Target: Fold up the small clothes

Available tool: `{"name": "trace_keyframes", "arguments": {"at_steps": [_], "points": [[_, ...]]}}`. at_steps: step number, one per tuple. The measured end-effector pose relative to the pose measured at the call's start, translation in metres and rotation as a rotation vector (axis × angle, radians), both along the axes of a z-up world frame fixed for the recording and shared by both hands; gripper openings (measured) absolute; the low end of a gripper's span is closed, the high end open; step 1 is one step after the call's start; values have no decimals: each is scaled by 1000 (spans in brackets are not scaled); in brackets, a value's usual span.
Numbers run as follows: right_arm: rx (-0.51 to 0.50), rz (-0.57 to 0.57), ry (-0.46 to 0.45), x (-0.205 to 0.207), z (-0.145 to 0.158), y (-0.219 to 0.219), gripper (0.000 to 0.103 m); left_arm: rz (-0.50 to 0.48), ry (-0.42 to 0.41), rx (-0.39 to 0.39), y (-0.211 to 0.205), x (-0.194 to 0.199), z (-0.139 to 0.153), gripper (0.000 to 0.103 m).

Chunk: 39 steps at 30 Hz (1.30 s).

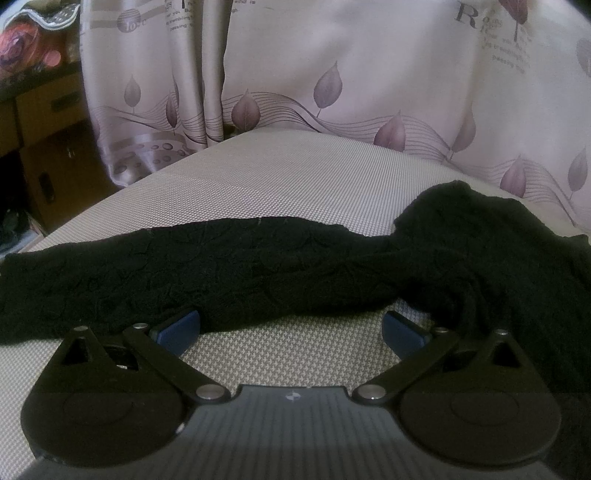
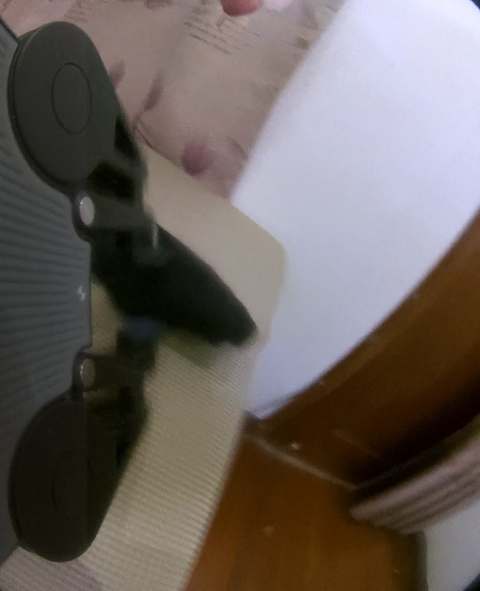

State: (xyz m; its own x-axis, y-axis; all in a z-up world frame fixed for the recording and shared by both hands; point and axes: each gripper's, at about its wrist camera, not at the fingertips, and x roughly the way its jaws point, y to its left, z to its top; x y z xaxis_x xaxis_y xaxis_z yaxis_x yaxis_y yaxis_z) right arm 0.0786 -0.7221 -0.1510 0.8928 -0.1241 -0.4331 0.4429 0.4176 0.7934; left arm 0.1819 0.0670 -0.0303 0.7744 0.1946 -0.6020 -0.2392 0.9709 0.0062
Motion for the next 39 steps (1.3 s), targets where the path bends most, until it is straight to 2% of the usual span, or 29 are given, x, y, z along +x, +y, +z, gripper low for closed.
{"name": "trace_keyframes", "arguments": {"at_steps": [2, 4, 5, 10, 12, 14, 16, 18, 20, 22, 24, 26, 28, 33, 39], "points": [[-10, -47, -45, -11, 3, 4, 9, 1, 1, 2, 0, 0, 0, 103], [22, -118, -147, -30, 4, 3, 9, 1, 1, 1, 1, 0, 0, 103], [34, -140, -161, -37, 5, 3, 9, 1, 0, 0, 2, 0, 0, 103], [34, -127, -138, -42, 6, 7, 9, 4, -3, -5, 0, 1, 0, 103], [26, -124, -82, -41, 4, 8, 9, 3, -3, -4, 1, 0, 0, 103], [94, -128, -32, -39, -9, 5, 10, 5, -4, -6, 0, 0, 0, 103], [155, -114, -46, -38, -15, 4, 11, 6, -5, -8, 0, 1, 0, 103], [175, -131, -52, -38, -15, 5, 18, 7, -5, -8, -1, 1, 0, 103], [171, -144, -52, -34, -12, 5, 31, 7, -8, -11, -1, 1, 0, 103], [144, -140, -31, -26, -6, 8, 36, 9, -12, -18, -1, 1, 0, 103], [110, -136, 6, -15, -1, 12, 34, 11, -16, -23, -1, 1, 0, 103], [68, -118, 57, -3, 4, 13, 11, 12, -17, -24, -1, 1, 0, 103], [95, -123, 59, 5, 7, 13, 11, 12, -18, -27, -1, 1, 1, 103], [38, -70, -65, 35, 62, 43, 11, 15, -29, -44, 0, 0, 1, 103], [-2, 90, -249, 105, 135, 119, 11, 17, -54, -85, 5, -2, 2, 103]]}}
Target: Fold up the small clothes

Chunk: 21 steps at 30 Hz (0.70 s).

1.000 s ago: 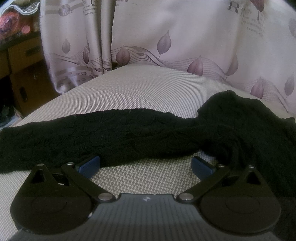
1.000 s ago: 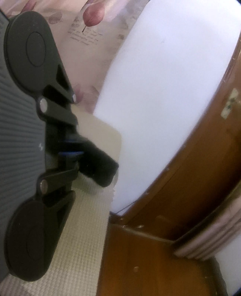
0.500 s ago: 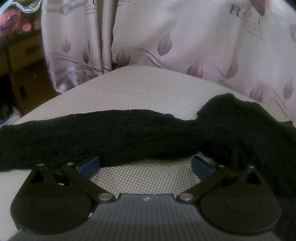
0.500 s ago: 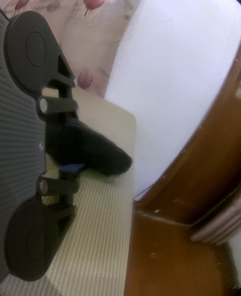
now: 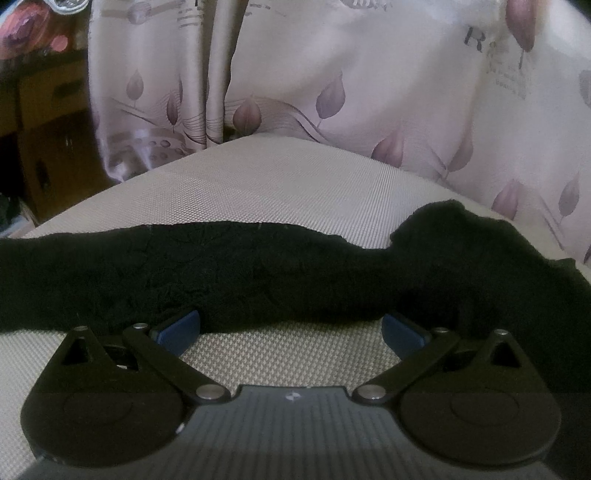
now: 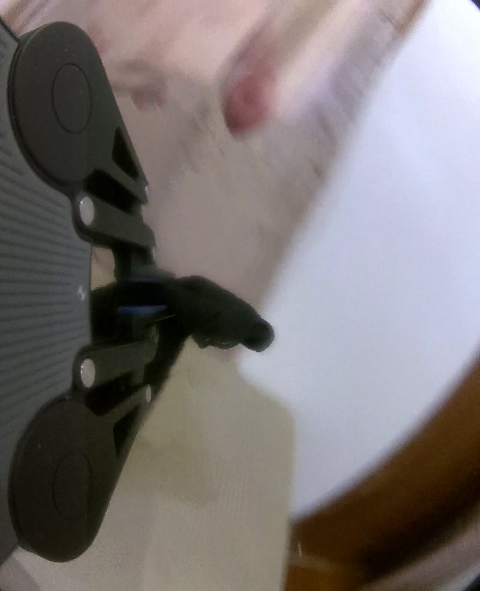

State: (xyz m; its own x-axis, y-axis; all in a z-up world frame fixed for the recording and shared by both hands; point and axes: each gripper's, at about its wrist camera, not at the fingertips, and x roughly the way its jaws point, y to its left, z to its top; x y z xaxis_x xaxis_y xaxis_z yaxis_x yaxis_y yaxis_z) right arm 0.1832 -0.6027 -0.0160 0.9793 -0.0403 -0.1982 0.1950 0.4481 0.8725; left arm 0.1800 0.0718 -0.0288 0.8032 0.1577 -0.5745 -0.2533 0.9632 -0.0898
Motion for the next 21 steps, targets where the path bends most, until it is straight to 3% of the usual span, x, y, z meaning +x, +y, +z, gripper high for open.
{"name": "trace_keyframes", "arguments": {"at_steps": [4, 8, 15, 21], "points": [[12, 132, -88, 51, 23, 78, 11, 2, -11, -18, 2, 0, 0, 103], [27, 271, -103, 93, 22, 159, 11, 3, -21, -35, 4, -1, 0, 103], [-37, 515, 14, 136, -14, 296, 11, 4, -32, -52, 5, -2, 0, 103], [-137, 599, 68, 143, -28, 352, 11, 3, -43, -70, 9, -4, 0, 103]]}}
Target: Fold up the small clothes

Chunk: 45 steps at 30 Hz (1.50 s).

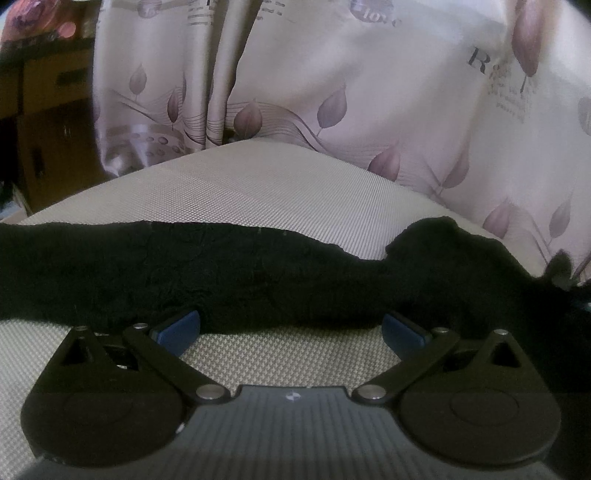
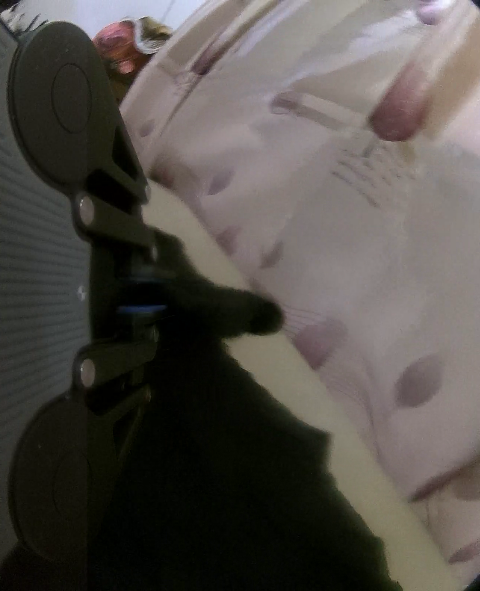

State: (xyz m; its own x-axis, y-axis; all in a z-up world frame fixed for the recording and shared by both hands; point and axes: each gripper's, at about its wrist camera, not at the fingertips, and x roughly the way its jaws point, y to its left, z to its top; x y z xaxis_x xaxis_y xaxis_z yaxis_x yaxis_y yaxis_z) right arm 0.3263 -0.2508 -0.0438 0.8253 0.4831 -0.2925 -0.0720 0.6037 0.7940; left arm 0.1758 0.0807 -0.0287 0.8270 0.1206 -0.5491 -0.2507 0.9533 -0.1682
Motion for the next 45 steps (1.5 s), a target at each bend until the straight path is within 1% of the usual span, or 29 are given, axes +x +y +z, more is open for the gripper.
{"name": "trace_keyframes", "arguments": {"at_steps": [1, 4, 7, 9, 10, 11, 12, 13, 14, 15, 16, 17, 20, 22, 24, 26, 27, 29, 30, 32, 33, 34, 36, 38, 40, 42, 43, 44, 45], "points": [[-20, 9, -1, 3, 0, 3, 11, 0, -2, -3, 0, 0, 0, 103], [-144, 42, -19, 0, 3, 20, 12, 1, -8, -13, 1, 0, 0, 103], [-248, 111, -39, 3, 7, 42, 14, 1, -10, -15, 2, -1, 0, 103], [-350, 176, -45, 2, 8, 60, 18, 1, -8, -12, 1, -1, 0, 103], [-400, 196, -46, 1, 8, 68, 28, 1, -7, -11, 1, 0, 0, 103], [-442, 214, -57, -1, 8, 75, 41, 2, -7, -11, 1, 0, 0, 103], [-478, 241, -77, -4, 9, 81, 50, 2, -7, -11, 1, 0, 0, 103], [-510, 264, -94, -6, 9, 88, 70, 2, -7, -10, 1, 0, 0, 103], [-548, 275, -113, -12, 11, 91, 83, 2, -5, -7, 1, 0, 0, 103], [-595, 267, -135, -21, 13, 92, 83, 2, -2, -2, 0, 0, 0, 103], [-620, 254, -150, -28, 16, 91, 83, 1, 0, 2, 1, 1, 0, 103], [-615, 245, -162, -35, 20, 84, 83, 1, 2, 6, 0, 1, -1, 103], [-463, 201, -173, -65, 30, 36, 83, 0, 4, 8, 1, 1, -1, 103], [-422, 144, -143, -79, 33, 1, 83, 0, 3, 8, 0, 1, -1, 103], [-403, 43, -109, -99, 31, -44, 83, 0, 5, 11, 0, 1, -1, 103], [-426, -46, -92, -118, 28, -82, 83, 0, 5, 12, 0, 1, -1, 103], [-461, -84, -83, -127, 23, -99, 83, 0, 5, 12, 0, 1, -1, 103], [-512, -129, -25, -135, 12, -122, 83, 0, 6, 12, 0, 1, -1, 103], [-521, -143, 9, -139, 5, -134, 83, 0, 6, 13, 0, 1, -1, 103], [-523, -144, 70, -143, -4, -148, 83, 0, 7, 15, 1, 1, -1, 103], [-503, -159, 79, -148, -4, -152, 83, 0, 7, 16, 1, 1, -1, 103], [-469, -175, 57, -152, -1, -153, 84, 0, 7, 16, 1, 1, -1, 103], [-407, -157, -32, -154, 12, -144, 84, 0, 5, 13, 2, 0, -1, 103], [-407, -85, -94, -142, 25, -120, 84, 0, 7, 15, 1, 1, -1, 103], [-424, 6, -153, -122, 38, -85, 84, 0, 6, 14, 1, 1, -1, 103], [-463, 76, -196, -97, 46, -48, 73, 1, 3, 10, 0, 1, -1, 103], [-490, 92, -213, -85, 48, -30, 60, 0, 1, 7, 1, 1, 0, 103], [-522, 97, -215, -68, 48, -10, 50, 0, 0, 5, 1, 1, 0, 103], [-535, 99, -202, -54, 46, 4, 46, 1, -1, 2, 0, 1, 0, 103]]}}
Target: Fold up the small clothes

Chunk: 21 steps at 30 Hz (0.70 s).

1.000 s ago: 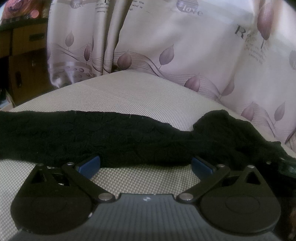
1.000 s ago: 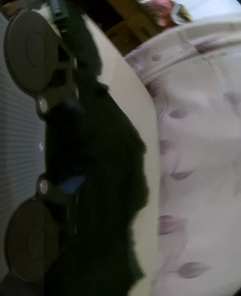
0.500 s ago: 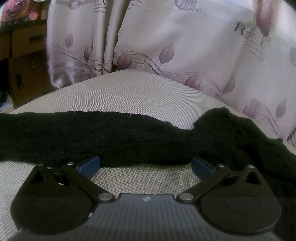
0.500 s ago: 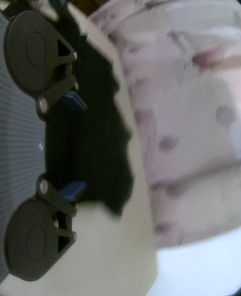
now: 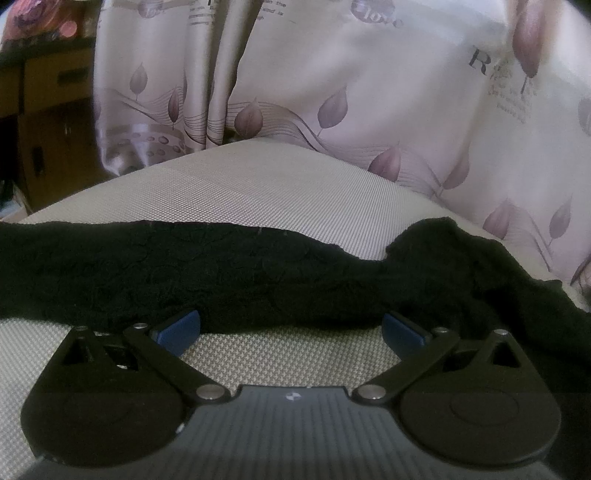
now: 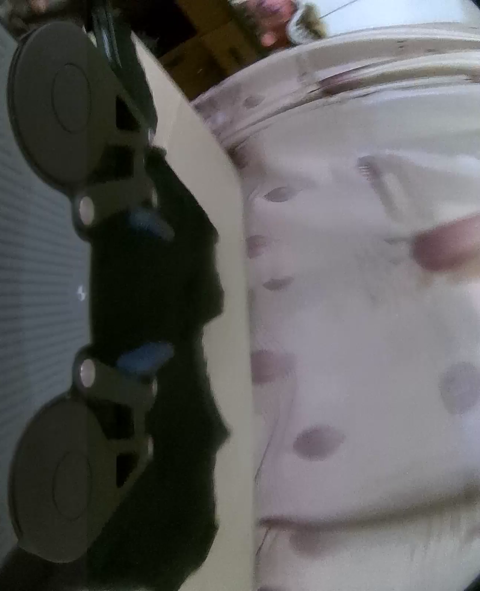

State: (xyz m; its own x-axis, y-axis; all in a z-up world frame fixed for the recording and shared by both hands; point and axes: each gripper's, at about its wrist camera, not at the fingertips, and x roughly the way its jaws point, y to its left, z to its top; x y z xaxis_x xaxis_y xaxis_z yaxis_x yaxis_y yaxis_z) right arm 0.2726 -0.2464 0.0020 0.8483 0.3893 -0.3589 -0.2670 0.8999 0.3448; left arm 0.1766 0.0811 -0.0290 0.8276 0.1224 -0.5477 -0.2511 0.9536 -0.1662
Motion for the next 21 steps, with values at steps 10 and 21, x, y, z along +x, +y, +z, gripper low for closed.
{"name": "trace_keyframes", "arguments": {"at_steps": [10, 21], "points": [[-119, 135, 4, 22, -15, 92, 38, -22, -26, -67, 10, -5, 4, 103], [-196, -11, -31, -86, -37, 8, 40, 98, -45, -397, 102, -88, 30, 102]]}}
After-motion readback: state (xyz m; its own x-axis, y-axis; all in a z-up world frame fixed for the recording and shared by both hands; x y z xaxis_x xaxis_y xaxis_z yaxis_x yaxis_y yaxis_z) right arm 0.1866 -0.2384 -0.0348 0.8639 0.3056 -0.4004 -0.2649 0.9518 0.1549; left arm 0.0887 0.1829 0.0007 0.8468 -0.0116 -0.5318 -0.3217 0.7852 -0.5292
